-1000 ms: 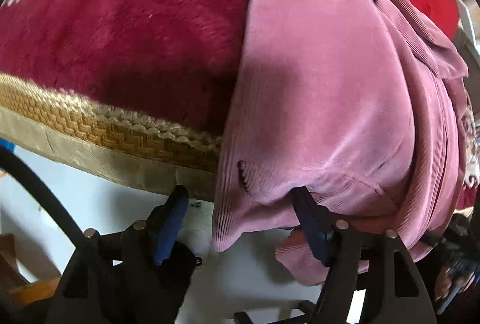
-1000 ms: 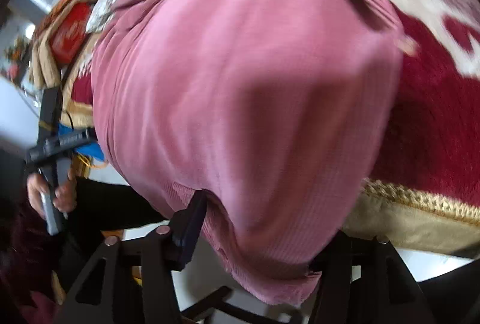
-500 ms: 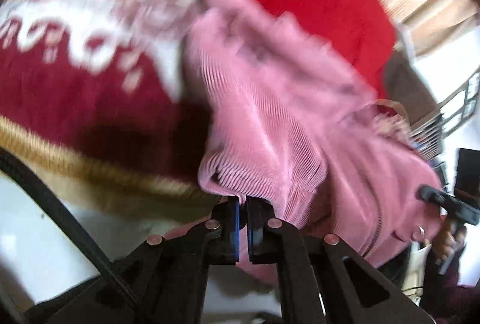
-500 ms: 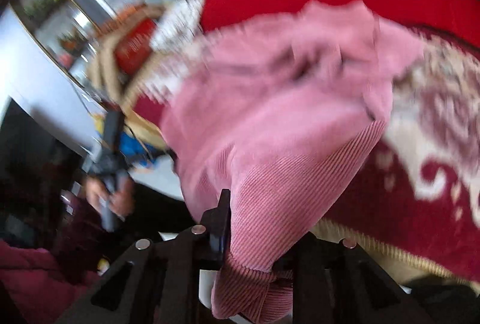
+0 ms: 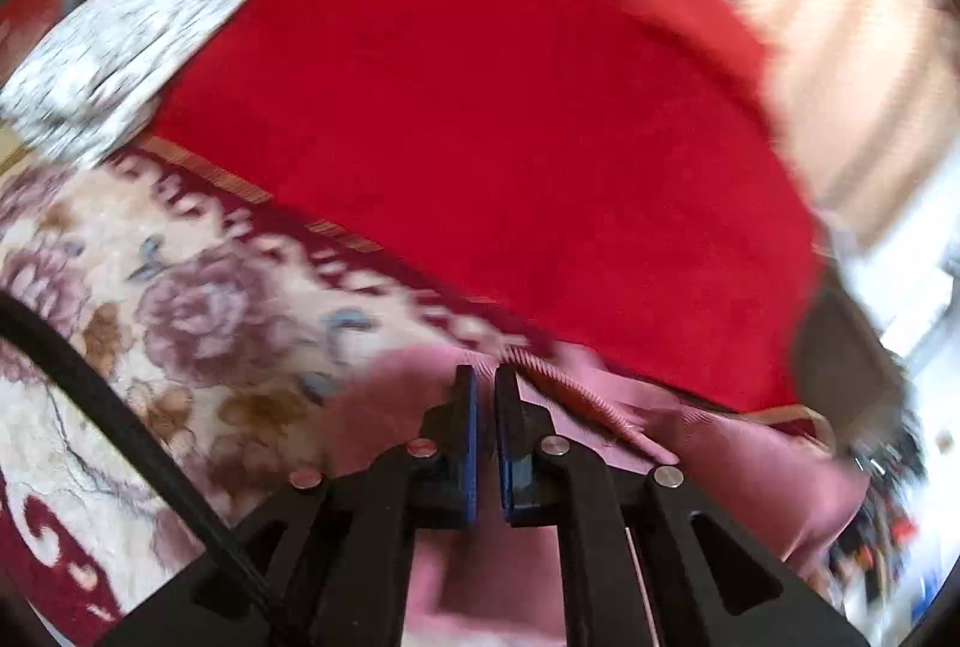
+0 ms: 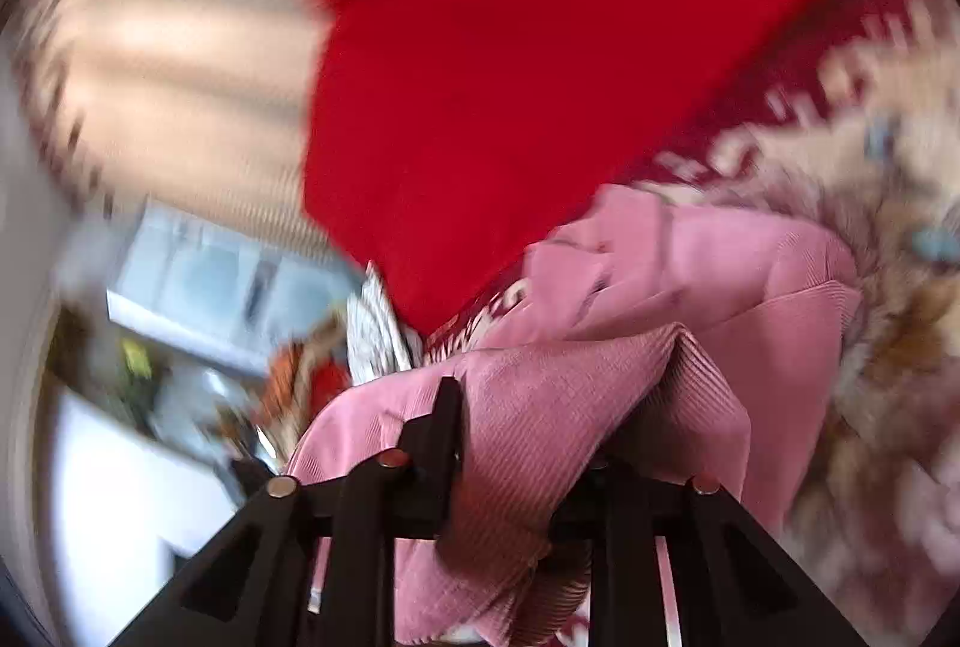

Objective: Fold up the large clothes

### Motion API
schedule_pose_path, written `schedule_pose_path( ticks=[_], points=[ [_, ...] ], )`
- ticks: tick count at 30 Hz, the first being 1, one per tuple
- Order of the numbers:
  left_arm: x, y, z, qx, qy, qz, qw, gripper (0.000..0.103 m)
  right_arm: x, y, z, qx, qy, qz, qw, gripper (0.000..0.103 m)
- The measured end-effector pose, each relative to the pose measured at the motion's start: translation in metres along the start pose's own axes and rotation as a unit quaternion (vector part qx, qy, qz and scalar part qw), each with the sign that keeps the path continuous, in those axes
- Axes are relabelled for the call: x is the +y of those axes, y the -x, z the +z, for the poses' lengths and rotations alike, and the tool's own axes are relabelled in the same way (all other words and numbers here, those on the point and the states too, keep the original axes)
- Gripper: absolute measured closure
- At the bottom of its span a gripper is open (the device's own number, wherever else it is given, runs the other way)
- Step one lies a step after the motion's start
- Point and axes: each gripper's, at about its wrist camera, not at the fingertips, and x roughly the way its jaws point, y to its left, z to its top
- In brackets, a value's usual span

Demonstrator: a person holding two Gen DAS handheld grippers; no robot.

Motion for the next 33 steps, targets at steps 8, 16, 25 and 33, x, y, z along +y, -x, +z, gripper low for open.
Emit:
schedule_pose_path(
  ticks=[8, 16, 25, 33],
  points=[
    [0.052, -0.05, -0.009, 0.017, 0.12, 0.011, 0.9925, 0.093, -0.039, -0.025, 0.025, -0.01, -0.057, 0.039, 0.998, 0.035],
    [0.033, -0.026, -0.008, -0.048, 0.092, 0.062, 0.9927, 0.064, 0.039, -0.016, 0.017, -0.09, 0.153, -0.112, 0.978, 0.027],
    [-0.006, -0.081, -0.044, 0.052, -0.076, 0.269, 0.9587, 0.06, 0.042, -0.126, 0.017, 0.031, 0.24, -0.281, 0.929, 0.05],
    [-0.008, -0.067, -0.039, 0.047, -0.052, 0.244, 0.9673, 0.078, 0.027, -0.111, 0.041, -0.017, 0.162, -0.27, 0.949, 0.053]
  ],
)
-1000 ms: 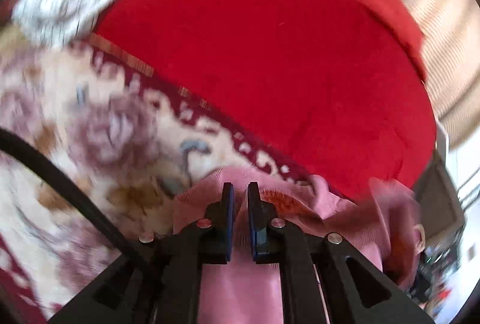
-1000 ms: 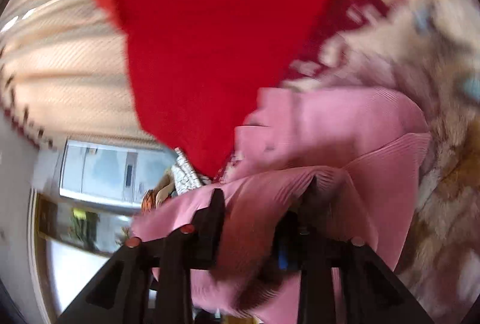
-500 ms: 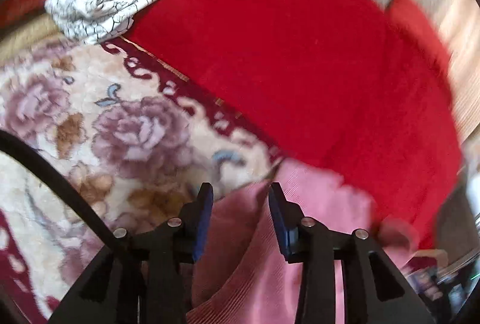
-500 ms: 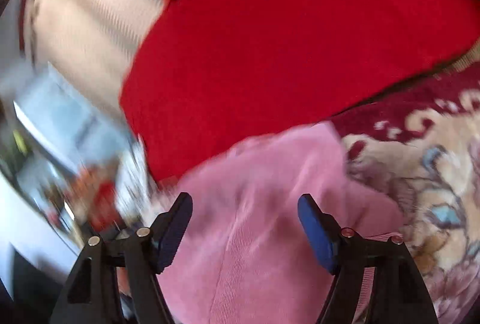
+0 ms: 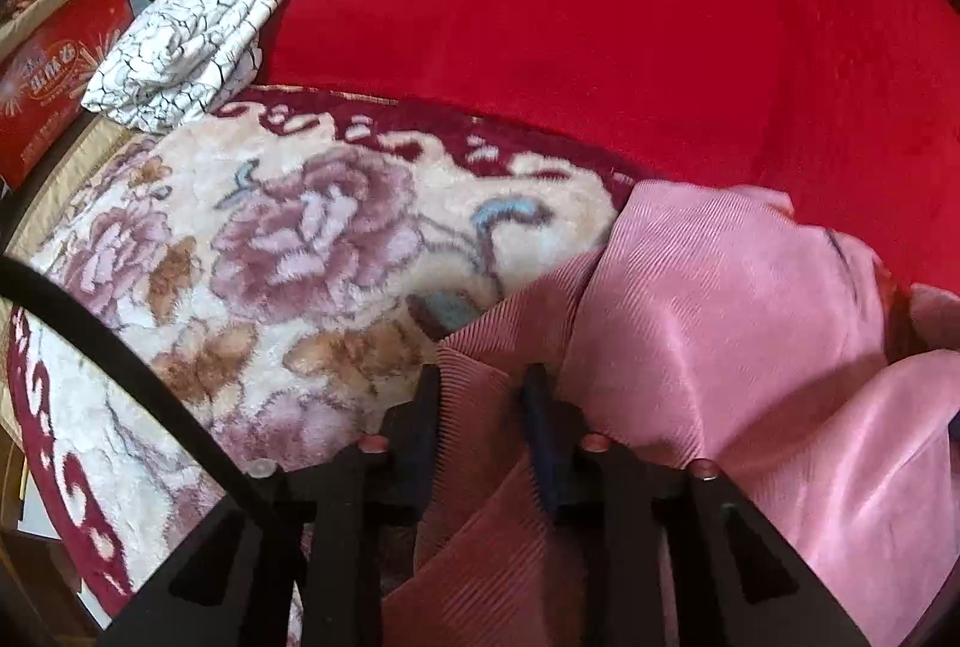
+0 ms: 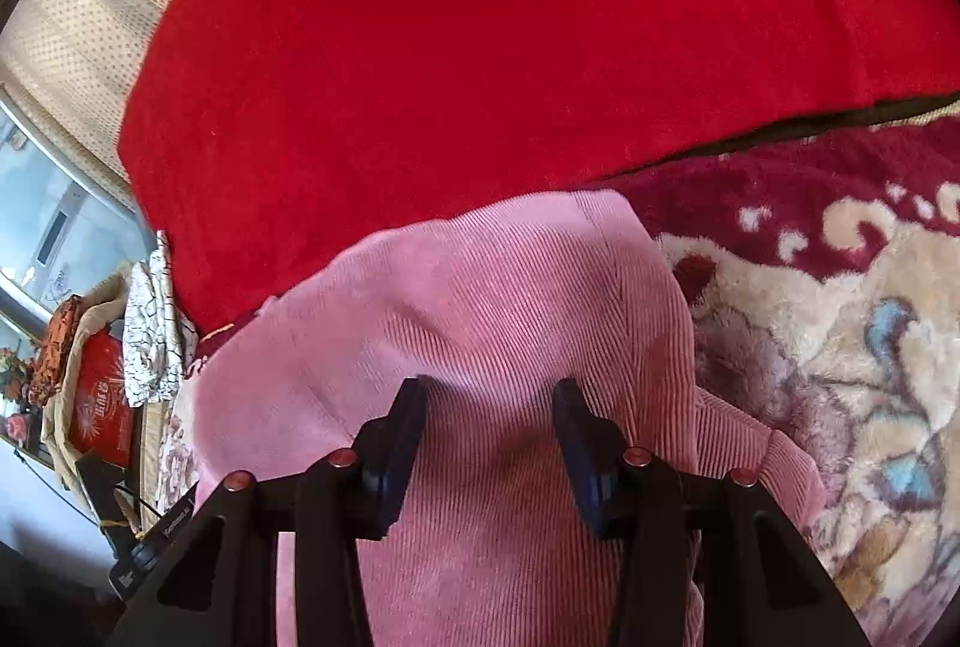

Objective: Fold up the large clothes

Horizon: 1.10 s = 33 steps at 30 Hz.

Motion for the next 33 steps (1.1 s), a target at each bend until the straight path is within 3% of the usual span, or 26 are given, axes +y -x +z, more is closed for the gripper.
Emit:
schedule_pose_path(
  ticks=[3, 4, 5, 7, 11, 14, 18, 19, 23, 25, 28, 33],
  points=[
    [-0.006, 0.014, 0.011, -0.027, -0.004, -0.019, 0.9995, 0.077, 0.014, 0.016, -0.004, -0.024, 0.037, 0.019, 0.999, 0.053],
    [-0.007, 0.017, 0.014, -0.03, -0.002, -0.029, 0.9991, 0.068, 0.021, 0.013, -0.006, -0.023, 0.042, 0.02, 0.999, 0.053],
    [-0.009, 0.02, 0.018, -0.03, 0.006, -0.048, 0.9984, 0.043, 0.023, 0.008, -0.009, -0.012, 0.043, 0.019, 0.999, 0.053],
    [-0.011, 0.019, 0.027, -0.026, 0.036, -0.088, 0.9951, 0.012, 0.02, -0.005, -0.008, 0.01, 0.03, 0.017, 0.999, 0.053],
    [-0.034, 0.0, 0.043, 0.014, 0.041, -0.126, 0.9911, 0.011, 0.01, -0.006, -0.014, 0.004, 0.026, 0.033, 0.999, 0.052],
    [-0.059, -0.028, 0.049, 0.076, 0.009, -0.104, 0.9916, 0.011, 0.003, -0.007, -0.02, -0.004, 0.03, 0.039, 0.999, 0.052],
    [-0.074, -0.053, 0.046, 0.095, -0.008, -0.067, 0.9932, 0.011, -0.003, -0.003, -0.025, -0.006, 0.025, 0.047, 0.999, 0.052],
    [-0.078, -0.057, 0.045, 0.095, -0.015, -0.06, 0.9936, 0.014, -0.004, -0.001, -0.021, -0.007, 0.022, 0.05, 0.998, 0.052],
    [-0.094, -0.048, 0.043, 0.056, -0.047, -0.041, 0.9965, 0.064, -0.011, 0.003, -0.02, -0.008, 0.014, 0.063, 0.998, 0.052],
    [-0.09, -0.039, 0.045, 0.034, -0.039, -0.049, 0.9975, 0.078, -0.015, 0.005, -0.022, -0.009, 0.008, 0.069, 0.998, 0.052],
    [-0.074, -0.028, 0.055, 0.006, -0.008, -0.077, 0.997, 0.089, -0.022, 0.009, -0.026, -0.013, 0.001, 0.075, 0.997, 0.052],
    [-0.054, 0.007, 0.064, -0.071, 0.014, -0.064, 0.9954, 0.091, -0.026, 0.016, -0.032, -0.017, -0.003, 0.079, 0.997, 0.053]
  ],
)
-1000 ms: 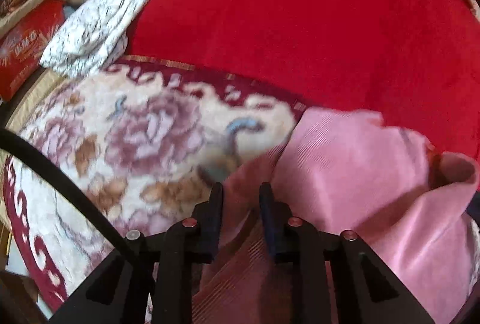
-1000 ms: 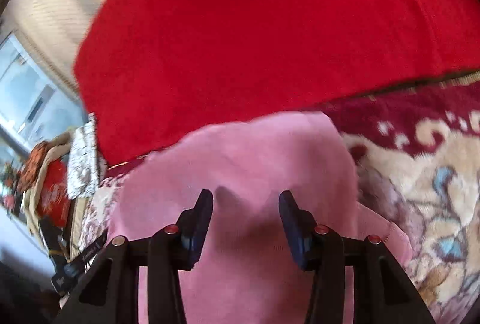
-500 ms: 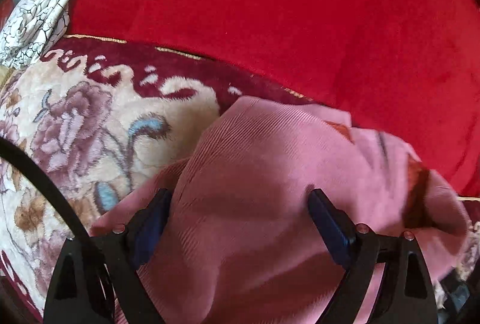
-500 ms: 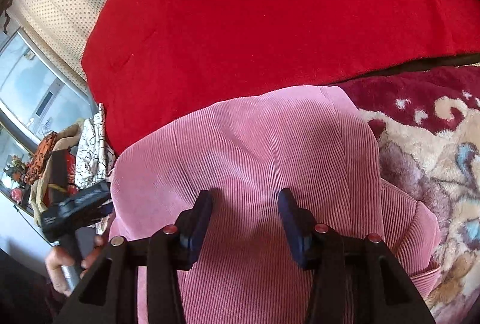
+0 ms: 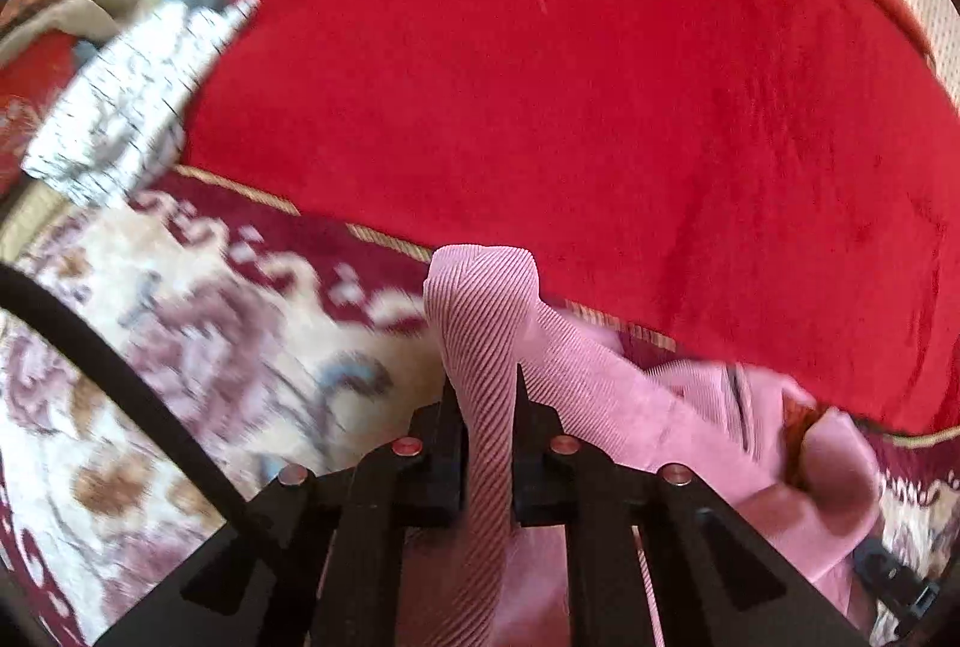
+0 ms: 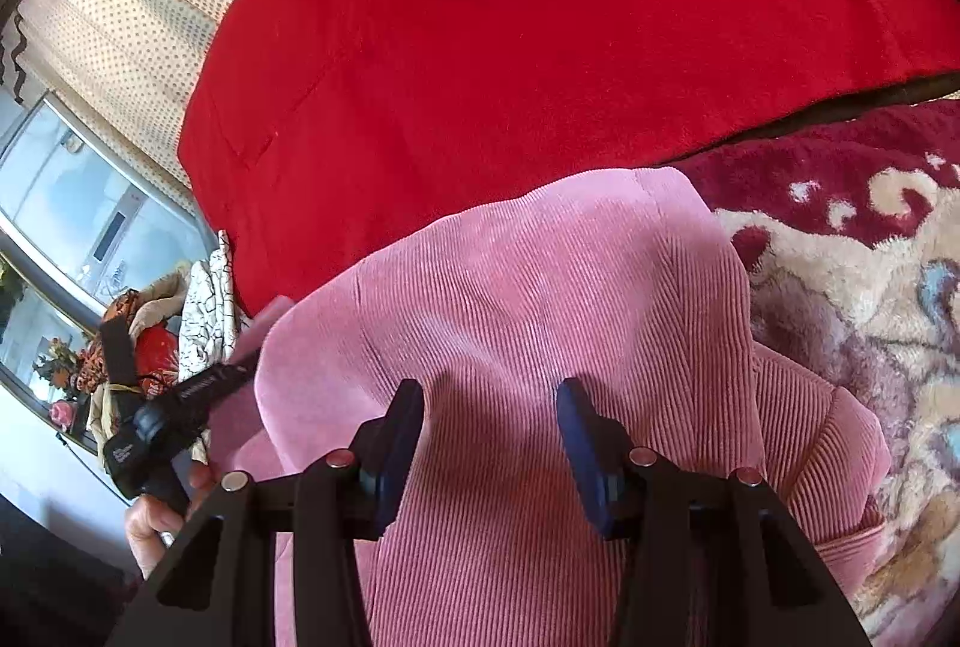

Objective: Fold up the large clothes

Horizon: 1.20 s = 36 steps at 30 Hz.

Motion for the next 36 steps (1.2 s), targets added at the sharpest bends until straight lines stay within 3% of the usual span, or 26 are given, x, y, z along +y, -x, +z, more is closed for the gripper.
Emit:
schedule_pose_path(
  ticks=[3, 5, 6, 8, 10, 11, 16, 18, 20, 21, 25, 27, 29, 30, 32, 36],
  points=[
    [0.01, 0.008, 0.004, -0.026, 0.012, 0.012, 0.9995, 0.091, 0.001, 0.01, -0.003, -0.021, 0.0, -0.003, 1.0, 0.052],
    [0.018, 0.003, 0.004, -0.021, 0.031, 0.033, 0.9987, 0.091, 0.005, 0.014, -0.002, -0.035, 0.006, -0.01, 0.999, 0.052],
    [0.022, -0.001, 0.003, -0.009, 0.032, 0.035, 0.9988, 0.091, 0.007, 0.015, -0.003, -0.041, 0.008, -0.013, 0.999, 0.052],
    [0.022, -0.024, -0.004, 0.04, 0.016, 0.069, 0.9967, 0.087, 0.003, 0.015, -0.004, -0.04, 0.0, -0.023, 0.999, 0.037],
    [0.024, -0.047, -0.017, 0.097, 0.005, 0.094, 0.9909, 0.086, -0.007, 0.004, -0.006, -0.011, -0.02, -0.036, 0.999, 0.036],
    [0.025, -0.05, -0.02, 0.104, 0.007, 0.095, 0.99, 0.083, -0.012, 0.003, -0.007, -0.007, -0.028, -0.031, 0.999, 0.036],
    [0.028, -0.01, -0.014, 0.049, 0.039, 0.093, 0.9938, 0.079, -0.009, 0.022, -0.008, -0.025, -0.023, -0.037, 0.999, 0.036],
    [0.023, 0.013, -0.014, 0.014, 0.04, 0.072, 0.9965, 0.074, -0.003, 0.031, -0.011, -0.032, -0.013, -0.037, 0.999, 0.036],
    [0.005, 0.035, -0.02, -0.011, 0.008, 0.053, 0.9985, 0.05, 0.008, 0.038, -0.014, -0.038, 0.002, -0.034, 0.999, 0.036],
    [-0.009, 0.044, -0.026, -0.02, -0.02, 0.047, 0.9985, 0.044, 0.015, 0.043, -0.017, -0.042, 0.014, -0.033, 0.999, 0.036],
    [-0.06, 0.063, -0.057, -0.02, -0.128, 0.034, 0.9909, 0.039, 0.035, 0.053, -0.028, -0.034, 0.05, -0.042, 0.997, 0.036],
    [-0.076, 0.053, -0.079, 0.01, -0.18, 0.059, 0.9819, 0.035, 0.036, 0.049, -0.035, -0.005, 0.046, -0.051, 0.998, 0.036],
    [-0.081, 0.028, -0.098, 0.065, -0.208, 0.078, 0.9728, 0.029, 0.023, 0.037, -0.041, 0.036, 0.017, -0.065, 0.997, 0.039],
    [-0.079, 0.014, -0.106, 0.09, -0.213, 0.075, 0.97, 0.028, 0.016, 0.036, -0.044, 0.039, 0.007, -0.062, 0.997, 0.04],
    [-0.069, 0.01, -0.105, 0.1, -0.187, 0.058, 0.9755, 0.028, 0.008, 0.045, -0.048, 0.031, -0.003, -0.057, 0.998, 0.046],
    [-0.057, 0.029, -0.095, 0.082, -0.16, 0.05, 0.9824, 0.029, 0.006, 0.071, -0.055, 0.003, -0.006, -0.051, 0.999, 0.046]
  ],
)
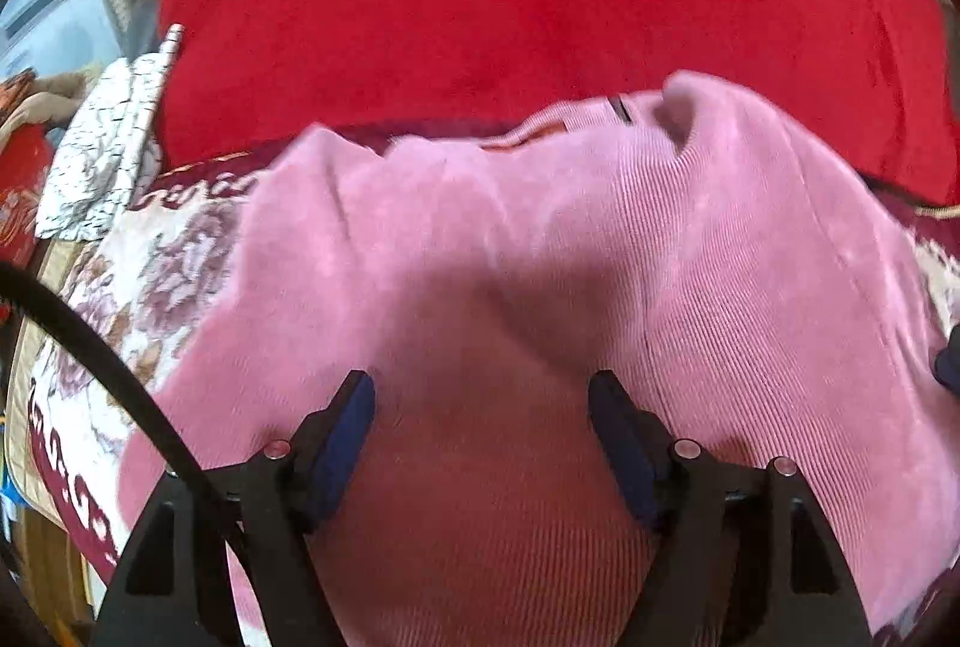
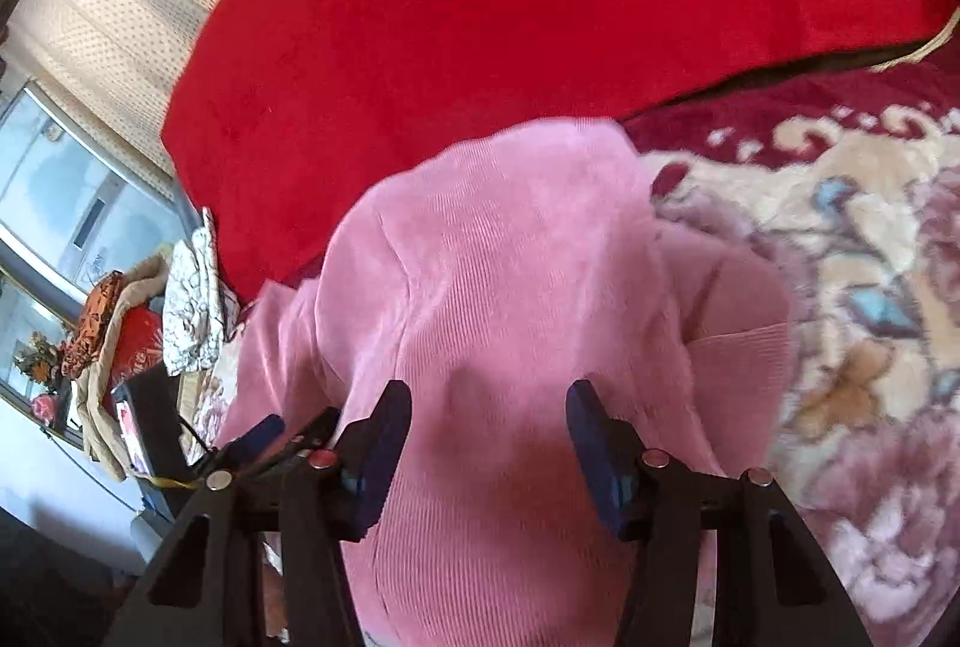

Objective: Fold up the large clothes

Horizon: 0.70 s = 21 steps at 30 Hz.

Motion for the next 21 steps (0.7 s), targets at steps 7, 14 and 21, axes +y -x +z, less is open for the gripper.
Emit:
schedule_pose_path(
  ticks=[7, 14, 21],
  points=[
    [0.005, 0.051, -0.018, -0.093, 0.002, -0.015, 0.9955, 0.029, 0.006, 0.005, -0.013, 0.004, 0.03, -0.022, 0.999, 0.045],
    [0.001, 0.076, -0.022, -0.162, -0.037, -0.006, 0.986, 0.029, 0.014, 0.002, -0.018, -0.012, 0.061, -0.044, 0.997, 0.043],
    [0.002, 0.077, -0.021, -0.163, -0.04, -0.008, 0.9858, 0.029, 0.026, -0.019, -0.024, -0.005, 0.098, -0.078, 0.992, 0.043]
  ],
)
